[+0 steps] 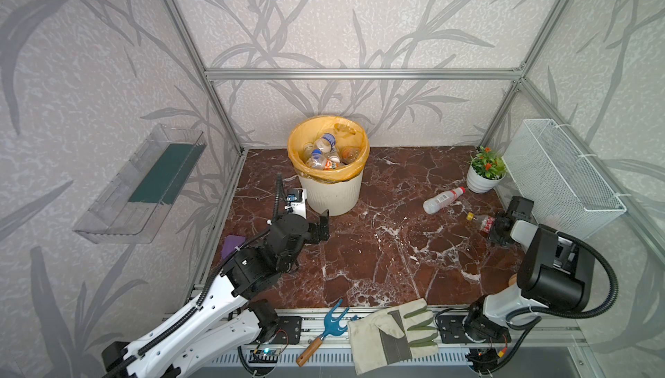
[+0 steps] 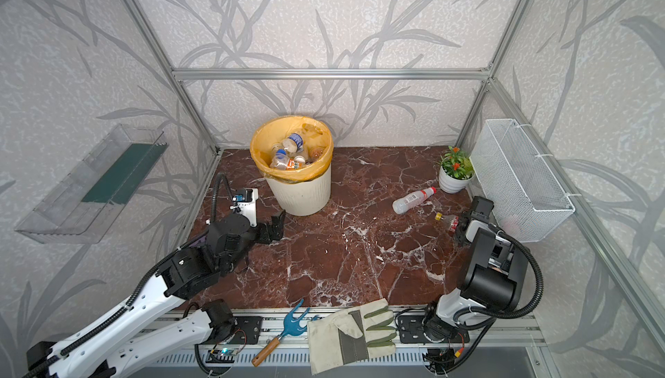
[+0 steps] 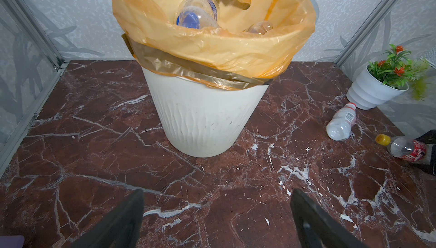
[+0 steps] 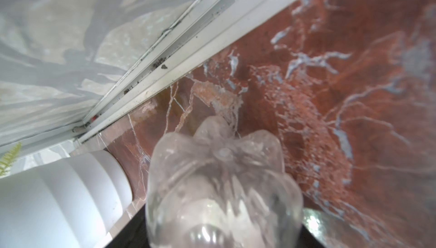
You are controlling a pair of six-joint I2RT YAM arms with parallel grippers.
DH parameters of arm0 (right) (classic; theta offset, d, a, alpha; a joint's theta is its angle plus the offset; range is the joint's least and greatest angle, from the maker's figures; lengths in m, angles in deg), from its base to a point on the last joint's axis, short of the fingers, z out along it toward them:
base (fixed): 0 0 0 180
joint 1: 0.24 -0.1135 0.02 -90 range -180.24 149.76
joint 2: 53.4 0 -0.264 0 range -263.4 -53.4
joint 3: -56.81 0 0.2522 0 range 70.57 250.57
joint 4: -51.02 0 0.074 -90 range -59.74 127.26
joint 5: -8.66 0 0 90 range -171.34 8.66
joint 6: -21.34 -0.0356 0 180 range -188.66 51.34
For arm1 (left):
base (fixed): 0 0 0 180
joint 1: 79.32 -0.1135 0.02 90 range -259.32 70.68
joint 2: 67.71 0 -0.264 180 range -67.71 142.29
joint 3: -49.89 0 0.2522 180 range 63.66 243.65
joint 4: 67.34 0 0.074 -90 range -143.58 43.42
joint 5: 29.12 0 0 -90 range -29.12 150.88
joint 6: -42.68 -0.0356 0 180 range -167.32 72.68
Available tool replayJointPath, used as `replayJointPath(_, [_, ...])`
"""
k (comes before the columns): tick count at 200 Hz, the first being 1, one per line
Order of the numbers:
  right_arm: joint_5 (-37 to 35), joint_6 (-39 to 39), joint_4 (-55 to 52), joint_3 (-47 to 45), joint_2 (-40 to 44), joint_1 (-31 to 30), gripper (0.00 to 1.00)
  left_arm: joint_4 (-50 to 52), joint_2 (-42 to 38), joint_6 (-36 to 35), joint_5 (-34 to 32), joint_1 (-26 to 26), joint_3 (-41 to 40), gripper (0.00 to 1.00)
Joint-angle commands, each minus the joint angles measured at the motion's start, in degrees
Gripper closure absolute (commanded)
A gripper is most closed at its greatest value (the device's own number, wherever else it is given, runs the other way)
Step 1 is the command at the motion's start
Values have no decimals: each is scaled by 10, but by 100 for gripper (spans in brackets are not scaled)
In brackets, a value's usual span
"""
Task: Throw the plastic bottles in the bin
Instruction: Pick up the plastic bottle from the middle-right of the table.
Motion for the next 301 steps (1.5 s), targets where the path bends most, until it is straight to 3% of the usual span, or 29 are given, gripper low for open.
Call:
replayJointPath(1, [30,19,-91,-35,-40,3,36,9,-6,0,-13,-4,-3,4])
replayJointPath(75, [86,74,-60,-76,12,5,40,11,-15,-3,-17,-7,-2,4])
replayJointPath(123, [158,97,-12,-144,94,2,43,3,-12,0,-13,-9,-1,4])
replayJointPath(181, [193,133,-63,-188,244,-30,43,3,-11,3,-11,-9,3,4])
replayJointPath(236, [231,165,-137,-183,398,-42,43,0,1,6,-4,-9,15,4])
replayJointPath(301, [353,192,-44,-158,447,-45,41,1,14,-1,18,-9,34,4])
